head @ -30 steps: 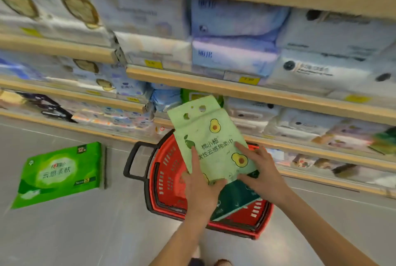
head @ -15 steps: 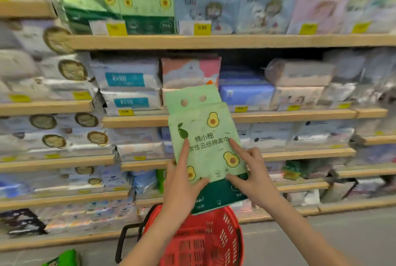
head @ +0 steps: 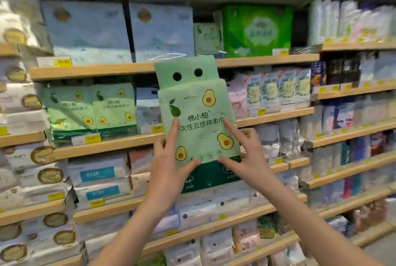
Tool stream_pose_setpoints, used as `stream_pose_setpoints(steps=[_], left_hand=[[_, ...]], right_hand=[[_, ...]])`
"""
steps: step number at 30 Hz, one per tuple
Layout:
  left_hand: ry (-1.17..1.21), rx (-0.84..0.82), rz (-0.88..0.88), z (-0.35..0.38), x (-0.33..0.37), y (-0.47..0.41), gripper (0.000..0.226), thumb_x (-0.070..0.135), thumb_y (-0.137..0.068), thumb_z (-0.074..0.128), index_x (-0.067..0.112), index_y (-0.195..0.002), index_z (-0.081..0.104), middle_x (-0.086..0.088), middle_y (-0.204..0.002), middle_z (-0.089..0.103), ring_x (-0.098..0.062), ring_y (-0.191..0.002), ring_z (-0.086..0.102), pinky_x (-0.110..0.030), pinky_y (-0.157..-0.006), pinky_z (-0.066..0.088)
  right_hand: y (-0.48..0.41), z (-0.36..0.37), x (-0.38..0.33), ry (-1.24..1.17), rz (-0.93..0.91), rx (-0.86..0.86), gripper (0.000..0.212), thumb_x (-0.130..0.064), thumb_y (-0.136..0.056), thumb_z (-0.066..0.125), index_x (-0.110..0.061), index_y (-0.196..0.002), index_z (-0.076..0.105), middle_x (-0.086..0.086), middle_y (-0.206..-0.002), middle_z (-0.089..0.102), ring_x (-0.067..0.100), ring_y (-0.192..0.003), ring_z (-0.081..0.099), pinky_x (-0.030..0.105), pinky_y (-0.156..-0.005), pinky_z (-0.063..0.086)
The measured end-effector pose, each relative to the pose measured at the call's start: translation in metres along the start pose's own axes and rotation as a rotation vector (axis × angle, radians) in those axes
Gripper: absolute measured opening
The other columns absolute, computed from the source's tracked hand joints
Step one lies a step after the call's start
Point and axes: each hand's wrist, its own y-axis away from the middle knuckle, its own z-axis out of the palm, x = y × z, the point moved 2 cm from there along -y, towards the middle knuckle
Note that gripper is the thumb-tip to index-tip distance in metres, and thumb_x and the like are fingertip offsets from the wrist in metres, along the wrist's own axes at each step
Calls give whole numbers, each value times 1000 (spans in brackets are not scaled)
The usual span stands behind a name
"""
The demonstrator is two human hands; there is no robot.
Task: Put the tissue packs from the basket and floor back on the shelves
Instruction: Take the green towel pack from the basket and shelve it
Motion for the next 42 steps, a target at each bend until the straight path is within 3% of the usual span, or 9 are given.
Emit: stream_pose_setpoints(steps=[5,9,13,16,23,29,34,39,42], left_hand=[[-38,35,126,34,70,-47,105,27,-71,77,50,-137,-2,6,-111,30,-5,-95,35,-18,-84,29],[-15,62,206,72,118,-80,104,26,-72,76,48,-139,0,4,-113,32,-4,-96,34,-17,-86,28],[-36,97,247,100,150,-111,104,27,-73,75,46,-142,0,4,-112,30,-3,-94,36,-14,-85,27],[-97,142,289,113,163,-134,104,29,-73,75,50,-134,-6,2,-113,32,-5,-93,38,-19,-85,33],[-224,266,365,120,161,-204,102,30,-73,75,50,-133,-5,-10,-123,40,-16,-101,47,-30,-93,40],[-264,340,430,107,138,-281,102,29,-73,75,47,-135,-4,0,-108,31,-11,-91,41,-26,-88,39],[-276,410,487,100,129,-352,104,27,-73,76,38,-145,1,-1,-107,32,-10,-92,40,-17,-83,31],[-312,477,544,103,128,-407,103,24,-74,76,33,-147,3,-1,-107,31,-12,-89,39,-26,-88,37],[-312,493,568,106,125,-433,103,23,-74,76,32,-147,3,-4,-111,33,-13,-89,40,-27,-87,37]], right_hand=[[-33,-78,10,67,-78,107,84,-15,-73,73,-55,-129,24,-1,-109,32,8,-108,43,33,-97,46],[-60,-140,27,76,-128,158,86,-12,-73,73,-53,-130,23,-2,-109,31,-9,-105,37,30,-97,47],[-90,-181,45,79,-155,142,88,-11,-74,73,-49,-135,23,-1,-115,30,10,-113,39,40,-97,48],[-115,-196,57,123,-201,144,90,-11,-73,72,-45,-138,20,-2,-120,26,-7,-111,32,37,-100,46],[-190,-192,84,111,-308,169,97,-12,-73,73,-52,-136,11,6,-146,23,20,-137,23,49,-107,36],[-276,-168,95,111,-402,202,99,-14,-71,73,-46,-140,9,10,-144,26,23,-136,25,48,-110,32],[-349,-162,97,184,-481,240,98,-14,-72,73,-34,-144,10,10,-141,28,18,-131,28,24,-107,23],[-407,-160,105,204,-549,283,100,-12,-71,75,-32,-145,9,11,-141,28,22,-130,31,35,-111,29],[-433,-159,112,204,-589,309,101,-12,-71,75,-31,-145,9,9,-141,28,18,-130,31,29,-110,27]])
